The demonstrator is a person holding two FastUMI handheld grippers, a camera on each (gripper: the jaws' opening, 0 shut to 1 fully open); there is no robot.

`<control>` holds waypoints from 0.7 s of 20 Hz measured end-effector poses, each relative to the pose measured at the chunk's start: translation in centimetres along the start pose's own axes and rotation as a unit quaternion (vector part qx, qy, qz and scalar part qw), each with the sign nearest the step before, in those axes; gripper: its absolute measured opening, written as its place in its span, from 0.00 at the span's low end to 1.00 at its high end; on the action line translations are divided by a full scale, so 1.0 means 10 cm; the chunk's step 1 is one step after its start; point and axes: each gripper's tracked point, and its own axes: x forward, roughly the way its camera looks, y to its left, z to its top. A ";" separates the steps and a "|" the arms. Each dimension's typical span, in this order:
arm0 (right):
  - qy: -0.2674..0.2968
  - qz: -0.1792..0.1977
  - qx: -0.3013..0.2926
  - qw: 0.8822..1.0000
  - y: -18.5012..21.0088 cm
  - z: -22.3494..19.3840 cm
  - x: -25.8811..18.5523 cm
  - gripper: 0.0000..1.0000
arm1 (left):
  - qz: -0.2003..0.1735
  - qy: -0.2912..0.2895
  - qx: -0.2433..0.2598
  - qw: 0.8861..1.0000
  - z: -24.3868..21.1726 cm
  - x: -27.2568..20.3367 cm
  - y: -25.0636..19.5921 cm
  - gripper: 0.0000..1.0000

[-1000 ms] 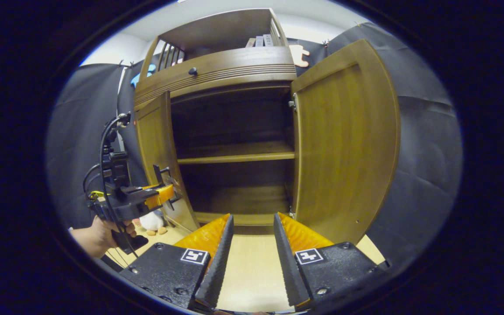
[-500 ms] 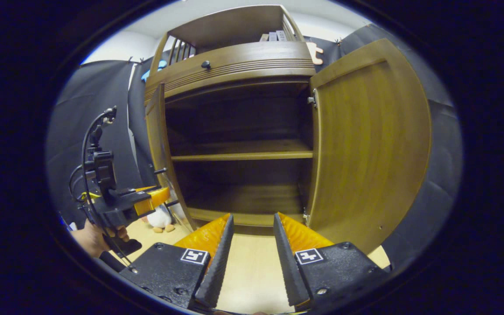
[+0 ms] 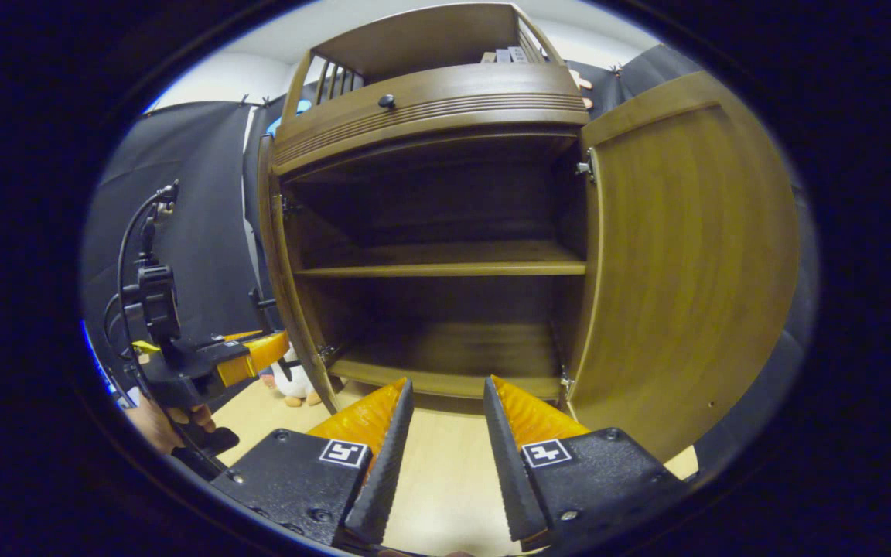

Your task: Open the right door of the double-door shoe cabinet with the right hand, and open the left door with the left hand.

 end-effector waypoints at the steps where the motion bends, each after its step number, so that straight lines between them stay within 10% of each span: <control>1: 0.001 0.003 -0.001 1.000 0.02 -0.02 0.01 0.60 | 0.003 0.001 -0.003 1.000 -0.01 -0.03 0.03 0.25; 14: 0.011 0.040 -0.019 0.999 0.37 -0.04 0.20 0.60 | 0.058 0.019 -0.034 0.998 -0.13 -0.39 0.54 0.24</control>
